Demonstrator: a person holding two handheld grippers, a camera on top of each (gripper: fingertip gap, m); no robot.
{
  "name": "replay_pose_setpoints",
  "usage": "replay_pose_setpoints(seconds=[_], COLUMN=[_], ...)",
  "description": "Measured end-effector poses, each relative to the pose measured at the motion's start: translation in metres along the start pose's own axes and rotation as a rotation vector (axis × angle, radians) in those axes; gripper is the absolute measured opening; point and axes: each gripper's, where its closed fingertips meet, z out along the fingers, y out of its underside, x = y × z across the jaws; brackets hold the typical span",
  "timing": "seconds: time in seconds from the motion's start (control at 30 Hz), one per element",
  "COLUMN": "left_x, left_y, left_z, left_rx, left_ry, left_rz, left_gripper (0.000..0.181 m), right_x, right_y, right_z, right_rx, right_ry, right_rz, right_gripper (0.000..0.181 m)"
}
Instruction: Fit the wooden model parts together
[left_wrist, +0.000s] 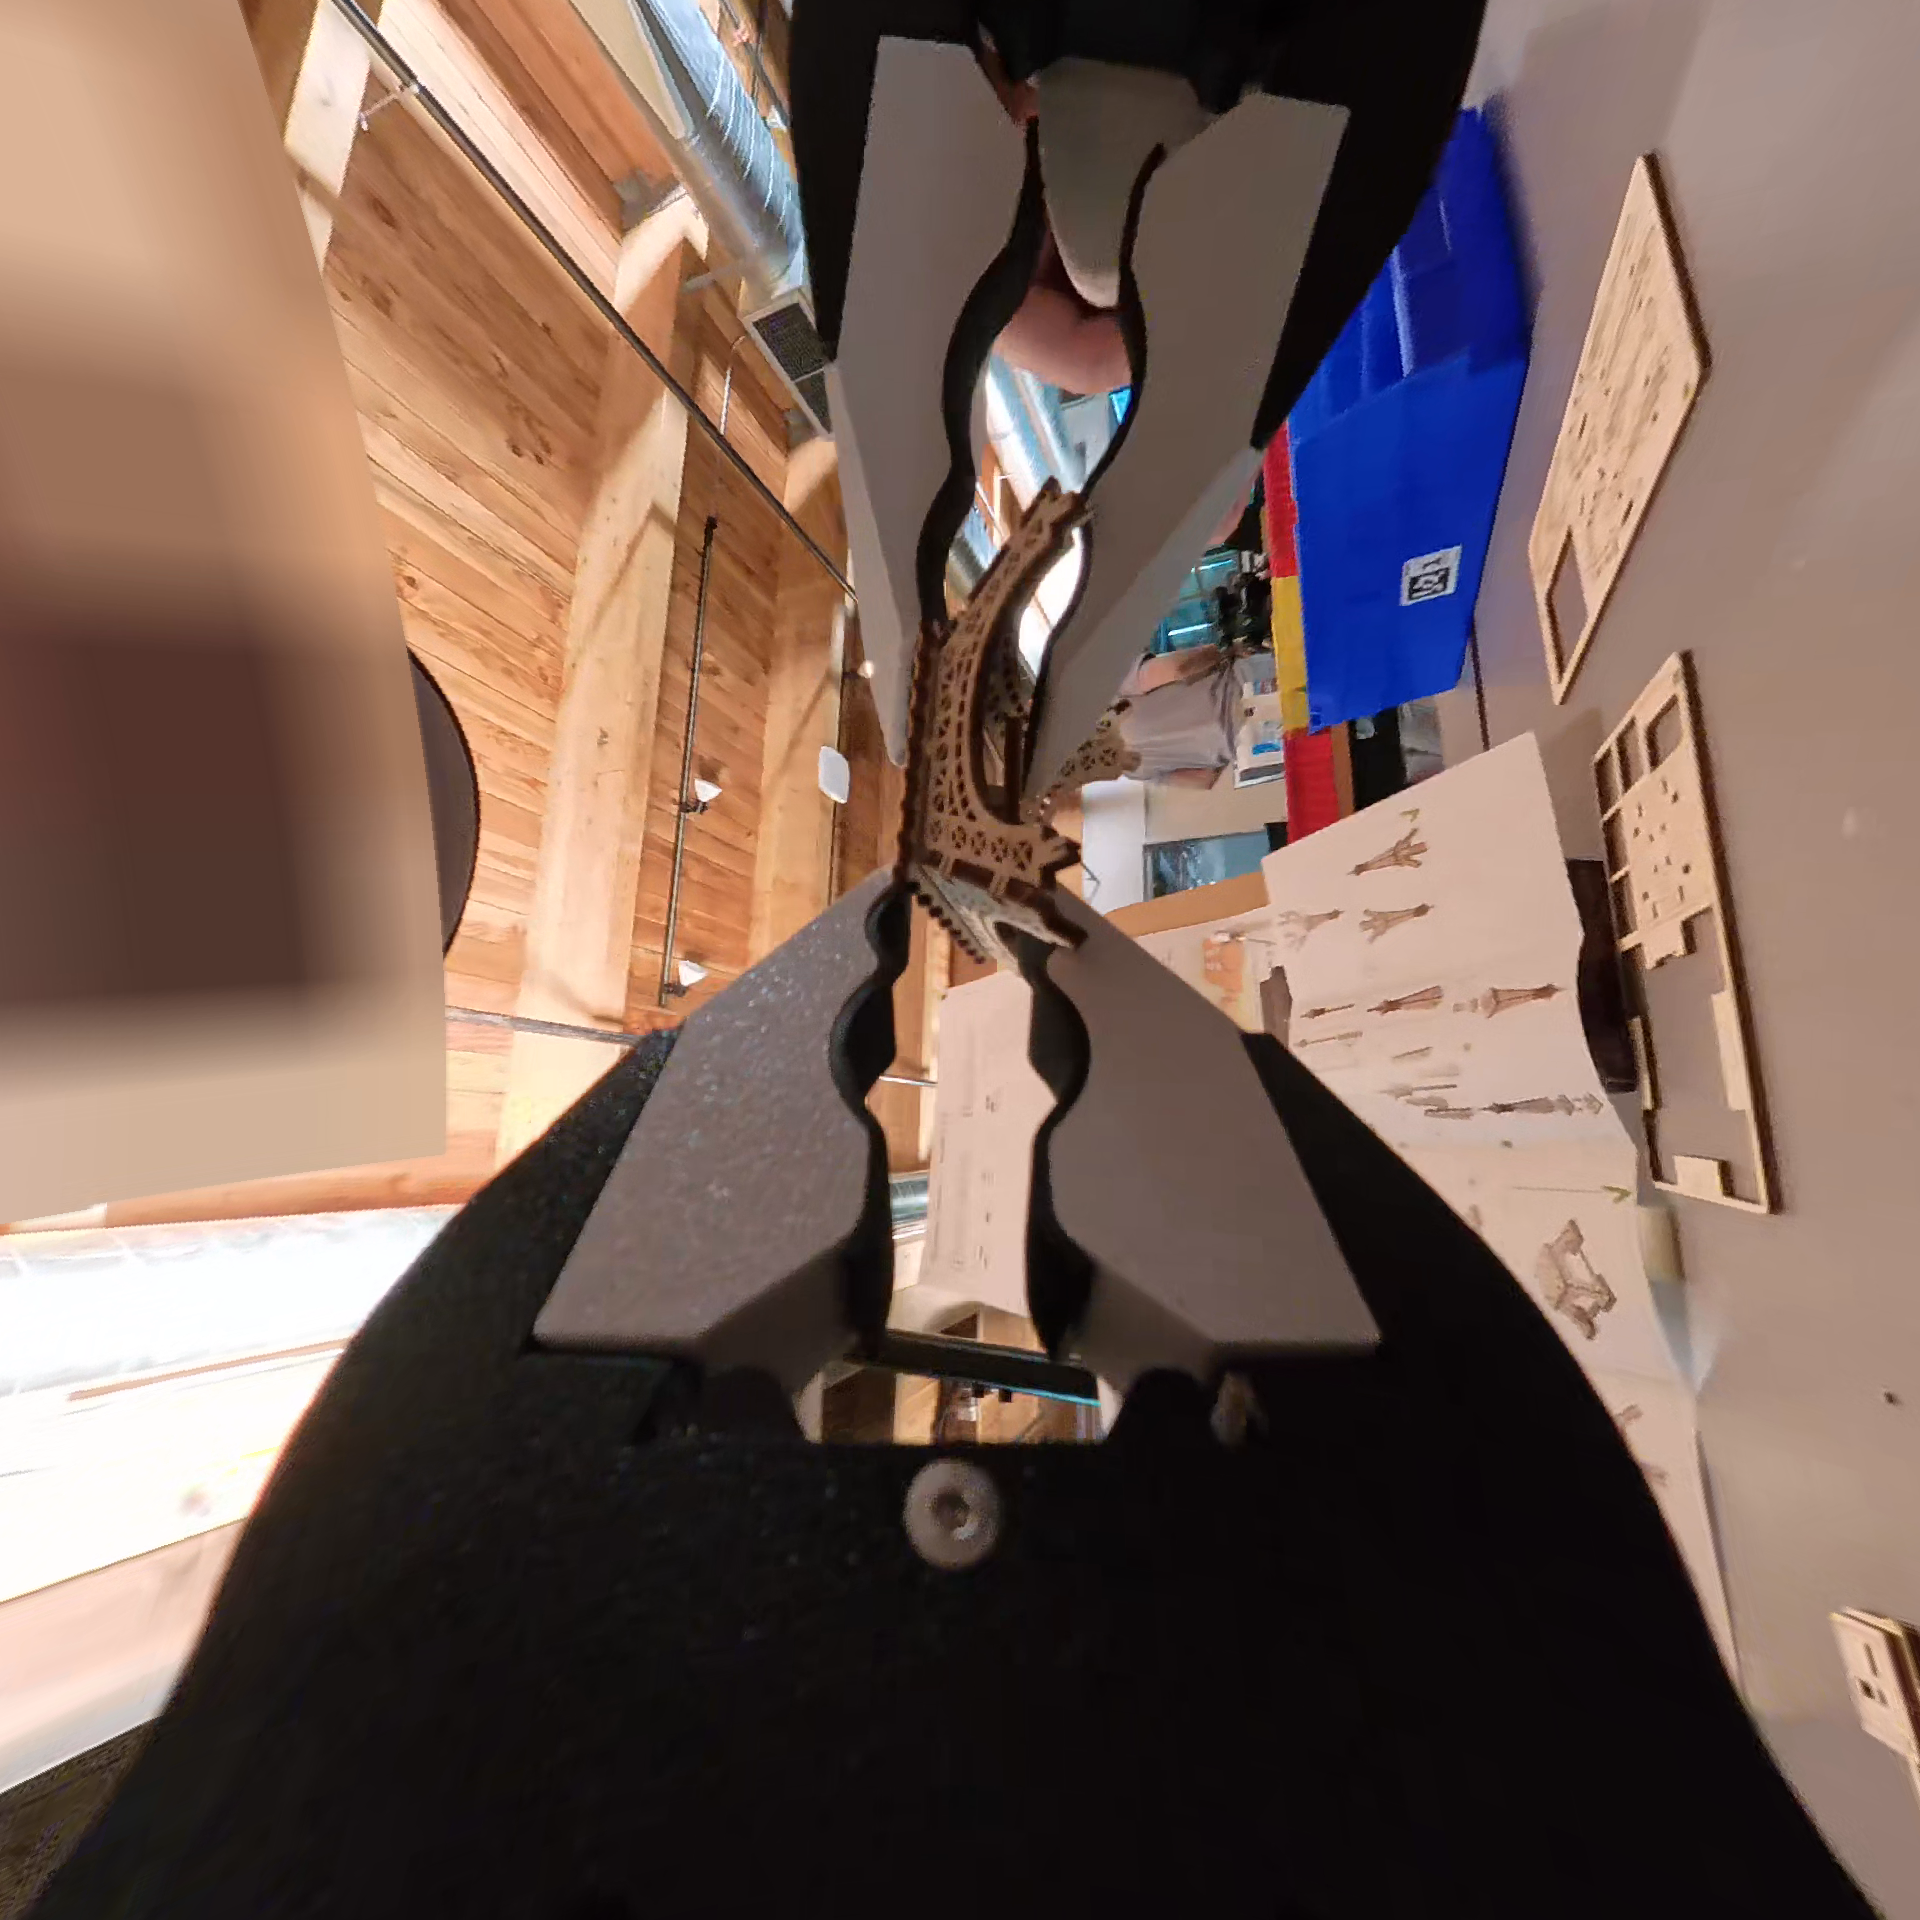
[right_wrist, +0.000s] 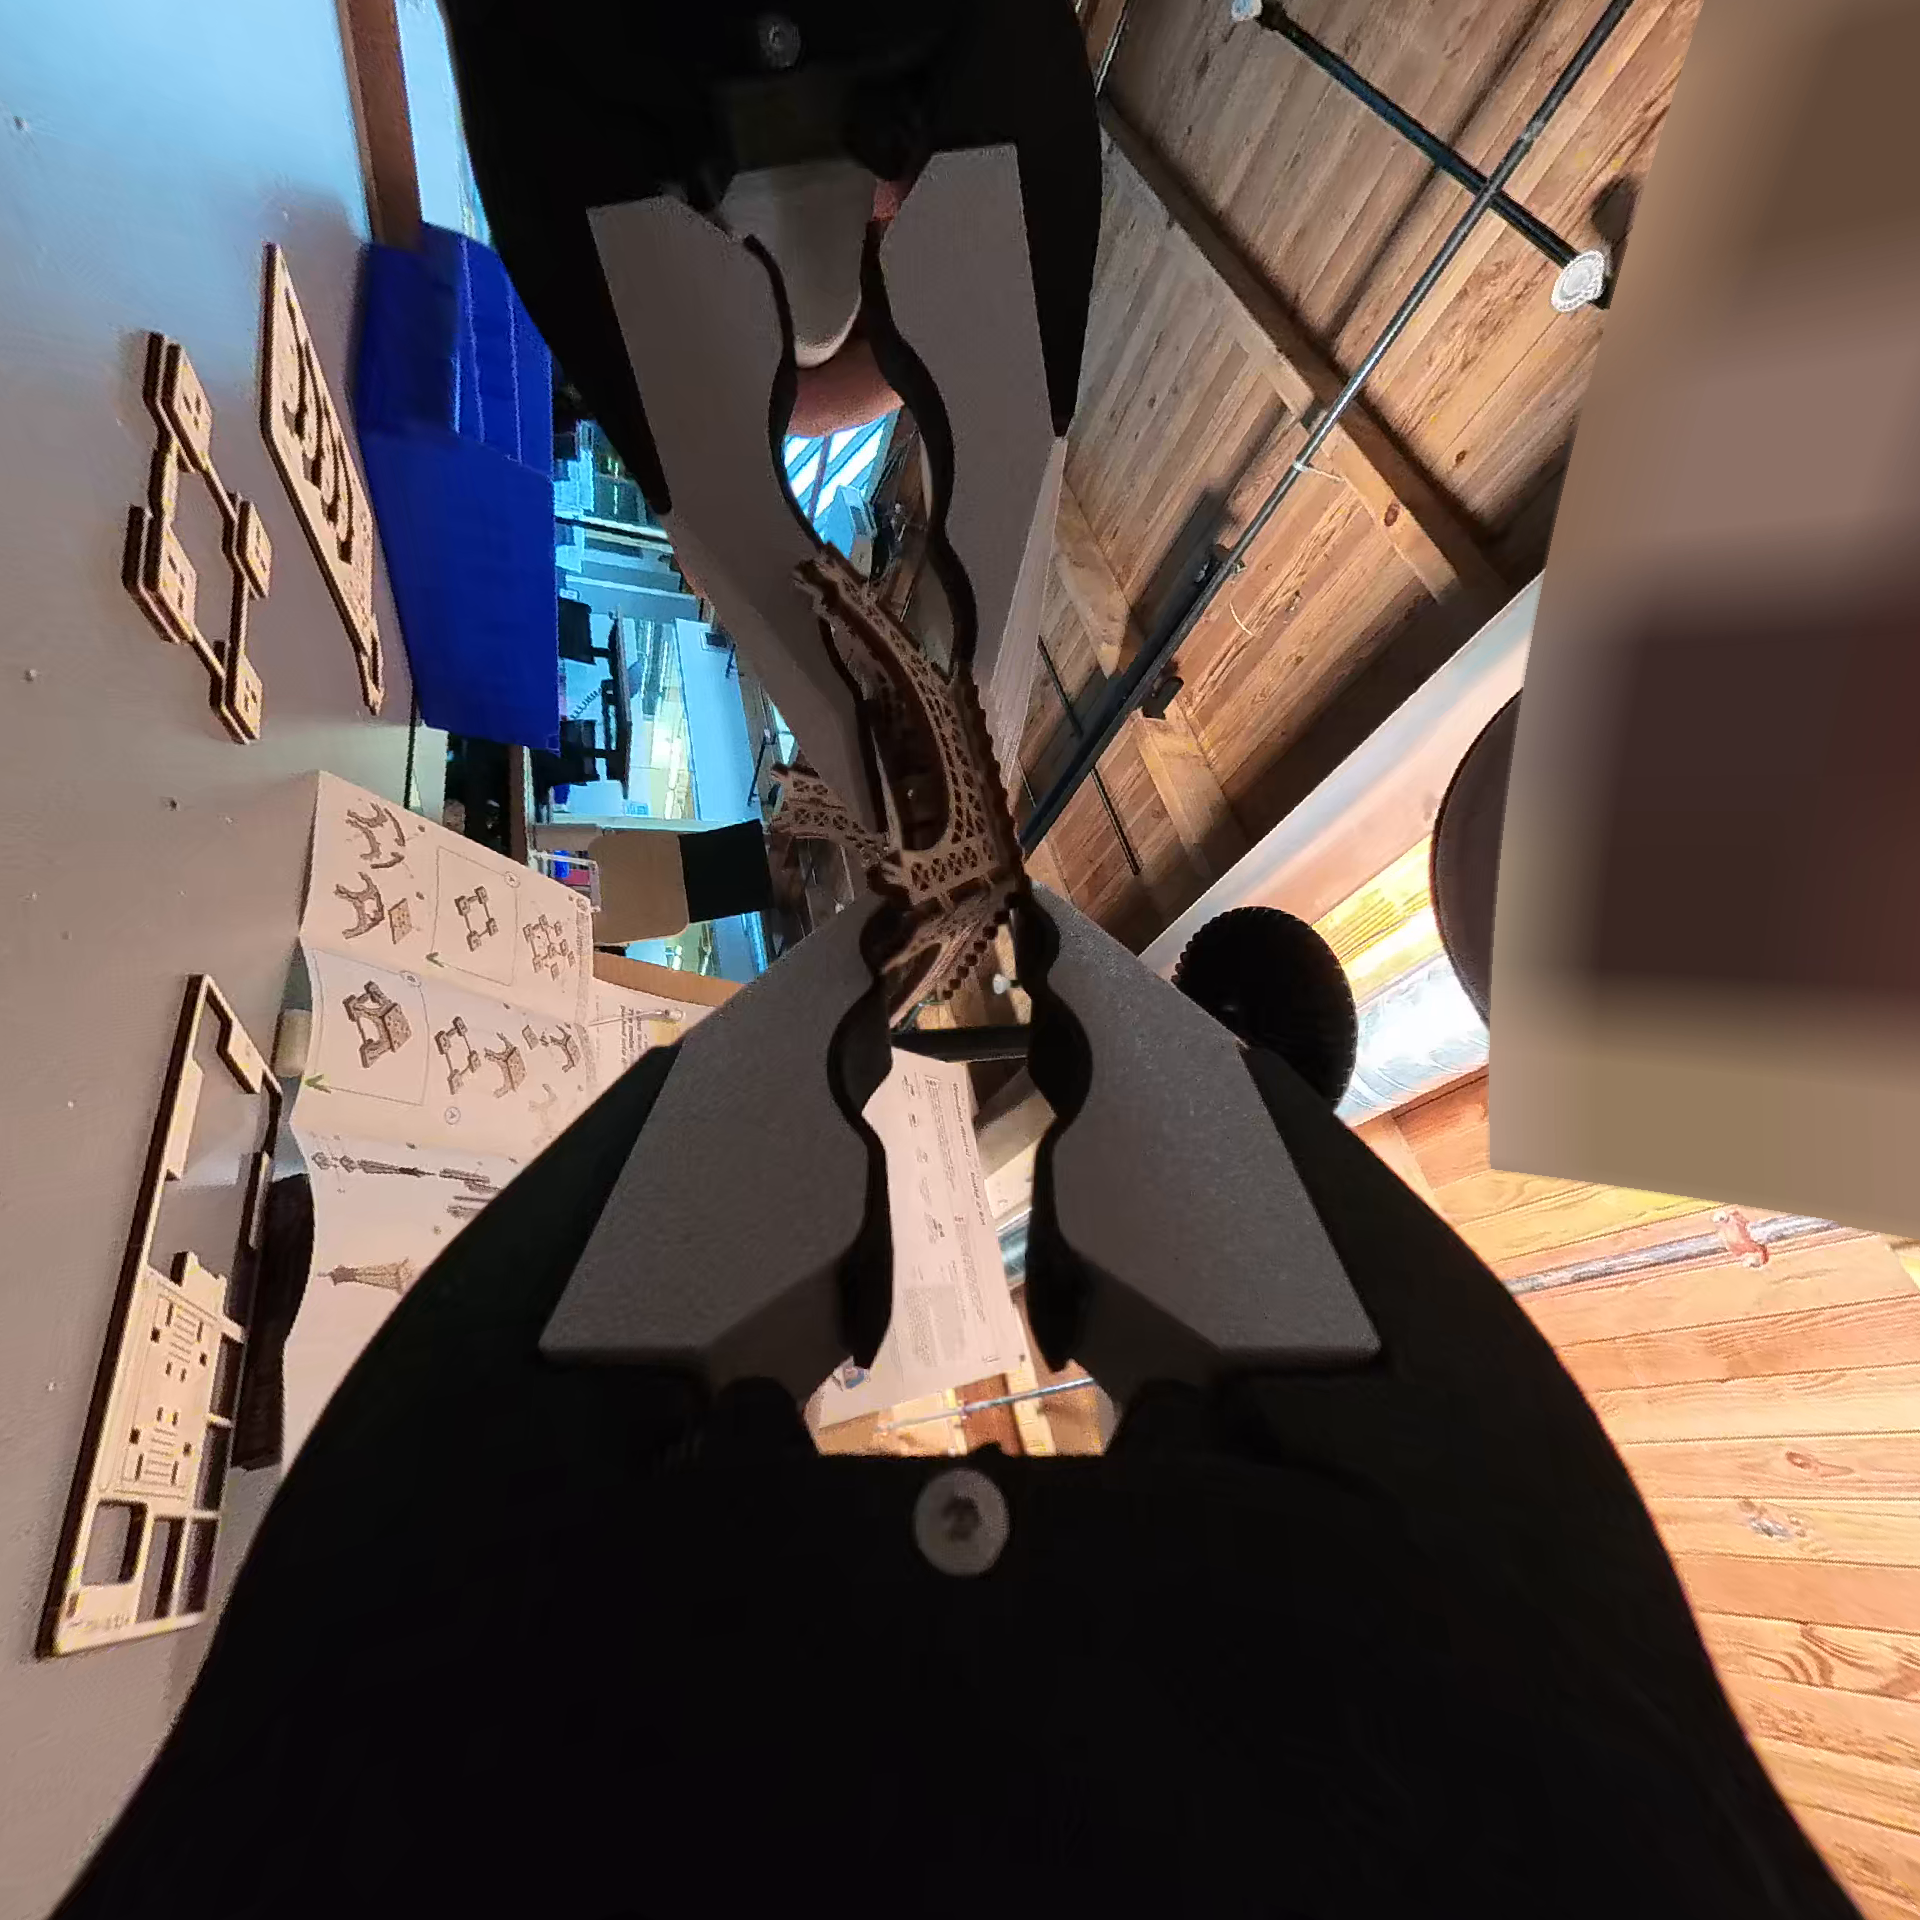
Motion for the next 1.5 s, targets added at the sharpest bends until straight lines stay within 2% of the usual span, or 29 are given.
replay_pose_setpoints(seconds=[0.03,0.33,0.47,0.6,0.77,0.87,1.0,1.1,1.17,1.3,1.5], left_x=[0.0,0.004,0.016,0.039,0.06,0.081,0.1,0.107,0.113,0.124,0.135], left_y=[0.0,0.003,0.006,0.008,0.001,-0.003,-0.012,-0.016,-0.016,-0.025,-0.027], left_z=[0.0,0.001,0.001,0.001,-0.001,-0.004,-0.006,-0.004,-0.004,-0.01,-0.013], left_rx=[-0.001,-0.018,-0.007,0.009,0.045,0.006,-0.073,-0.079,-0.082,-0.098,-0.151], left_ry=[0.0,0.024,0.153,0.394,0.676,0.869,1.104,1.17,1.153,1.214,1.281], left_rz=[-0.001,-0.011,-0.178,-0.498,-1.019,-1.318,-1.823,-2.064,-2.08,-2.055,-2.039], left_gripper=[0.017,0.017,0.017,0.015,0.014,0.015,0.014,0.014,0.014,0.014,0.014], right_x=[0.001,-0.002,-0.012,-0.033,-0.052,-0.073,-0.094,-0.1,-0.1,-0.102,-0.12], right_y=[0.0,0.003,0.006,0.008,0.009,0.011,0.011,0.011,0.013,0.009,0.011], right_z=[0.0,-0.001,0.001,0.001,-0.003,-0.01,-0.022,-0.028,-0.028,-0.031,-0.042], right_rx=[0.001,-0.004,0.012,0.031,0.041,-0.017,-0.109,-0.155,-0.159,-0.17,-0.319], right_ry=[0.001,-0.016,-0.077,-0.264,-0.497,-0.686,-0.919,-1.004,-1.001,-1.046,-1.13], right_rz=[0.008,0.045,0.259,0.671,1.148,1.455,1.899,2.125,2.179,2.235,2.198], right_gripper=[0.018,0.017,0.018,0.016,0.016,0.017,0.017,0.015,0.021,0.03,0.023])
